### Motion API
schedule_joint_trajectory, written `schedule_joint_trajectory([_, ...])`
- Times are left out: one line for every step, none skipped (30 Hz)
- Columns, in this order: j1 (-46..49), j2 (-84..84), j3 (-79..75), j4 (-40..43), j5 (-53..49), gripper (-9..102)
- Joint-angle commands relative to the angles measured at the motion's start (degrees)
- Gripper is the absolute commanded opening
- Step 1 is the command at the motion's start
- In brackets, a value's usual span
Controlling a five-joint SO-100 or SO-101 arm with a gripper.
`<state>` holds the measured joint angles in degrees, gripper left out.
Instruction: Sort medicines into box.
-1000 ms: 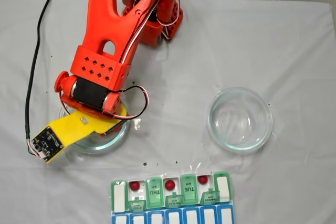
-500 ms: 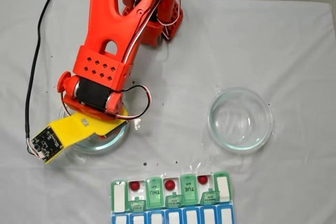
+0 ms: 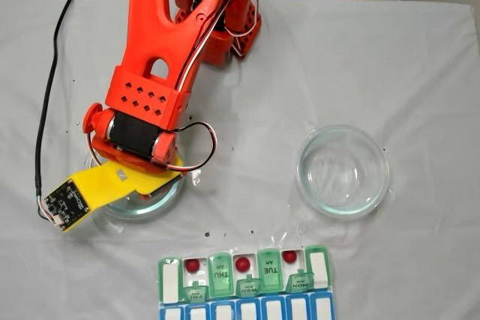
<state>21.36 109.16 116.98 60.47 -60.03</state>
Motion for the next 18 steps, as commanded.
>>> schedule_joint_trajectory([-0.5,4.4,-7.5,3.3,1.2,0])
schedule_joint_trajectory([-0.5,5.0,-9.1,4.6,1.4,0])
schedule_joint_trajectory([-0.4,5.6,-10.5,5.4,1.5,0])
schedule_joint_trajectory([-0.1,6.2,-12.0,6.5,1.4,0])
schedule_joint_trajectory([0.1,6.9,-13.4,7.3,1.4,0])
schedule_joint_trajectory([0.3,7.6,-14.7,7.8,1.4,0])
schedule_joint_trajectory([0.5,8.1,-15.9,8.3,1.1,0])
schedule_joint_trajectory([0.9,8.5,-17.1,8.6,1.1,0])
schedule_joint_trajectory([1.1,8.9,-18.3,8.9,1.1,0])
schedule_joint_trajectory([1.5,9.1,-19.7,9.2,0.7,0])
schedule_joint_trajectory([1.8,9.1,-21.3,9.8,0.6,0])
schedule_joint_trajectory([2.1,9.2,-23.1,10.8,0.5,0])
schedule_joint_trajectory([2.2,9.5,-24.4,11.5,0.5,0])
schedule_joint_trajectory([1.8,10.0,-25.4,12.0,1.0,0])
schedule_joint_trajectory([1.1,10.8,-25.9,12.1,1.5,0])
schedule_joint_trajectory([-0.4,12.0,-25.8,12.0,2.5,0])
schedule_joint_trajectory([-1.8,12.9,-25.5,11.7,3.6,0])
schedule_joint_trajectory([-3.9,14.2,-24.5,10.9,5.5,0])
